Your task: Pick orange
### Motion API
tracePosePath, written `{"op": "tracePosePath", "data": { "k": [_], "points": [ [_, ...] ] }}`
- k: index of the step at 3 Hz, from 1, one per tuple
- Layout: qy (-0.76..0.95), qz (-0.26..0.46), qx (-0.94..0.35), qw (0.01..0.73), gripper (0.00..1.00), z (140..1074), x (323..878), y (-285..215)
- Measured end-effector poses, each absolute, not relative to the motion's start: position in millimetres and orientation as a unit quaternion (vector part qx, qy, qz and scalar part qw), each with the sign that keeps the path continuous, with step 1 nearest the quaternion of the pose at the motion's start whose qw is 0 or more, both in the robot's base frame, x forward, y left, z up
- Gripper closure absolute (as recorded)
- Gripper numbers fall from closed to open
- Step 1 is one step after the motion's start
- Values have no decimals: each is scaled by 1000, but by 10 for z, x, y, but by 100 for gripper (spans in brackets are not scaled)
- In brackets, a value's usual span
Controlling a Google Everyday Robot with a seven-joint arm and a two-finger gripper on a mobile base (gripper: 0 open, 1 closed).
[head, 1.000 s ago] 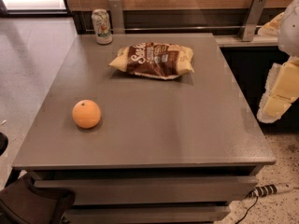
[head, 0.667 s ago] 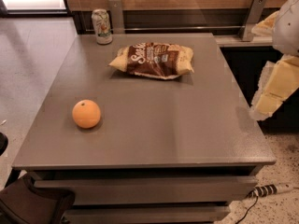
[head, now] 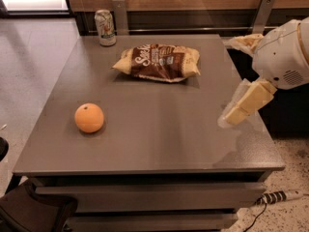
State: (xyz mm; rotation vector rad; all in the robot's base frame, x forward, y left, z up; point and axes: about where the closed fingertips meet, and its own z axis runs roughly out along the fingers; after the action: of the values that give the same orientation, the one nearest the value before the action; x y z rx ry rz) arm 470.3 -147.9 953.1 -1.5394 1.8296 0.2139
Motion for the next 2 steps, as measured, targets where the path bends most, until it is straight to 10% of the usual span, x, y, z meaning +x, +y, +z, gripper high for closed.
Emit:
{"op": "tracePosePath", "data": {
  "k": [2],
  "points": [
    [625,221,-588,464,0,9440,4659,-834]
  ]
}}
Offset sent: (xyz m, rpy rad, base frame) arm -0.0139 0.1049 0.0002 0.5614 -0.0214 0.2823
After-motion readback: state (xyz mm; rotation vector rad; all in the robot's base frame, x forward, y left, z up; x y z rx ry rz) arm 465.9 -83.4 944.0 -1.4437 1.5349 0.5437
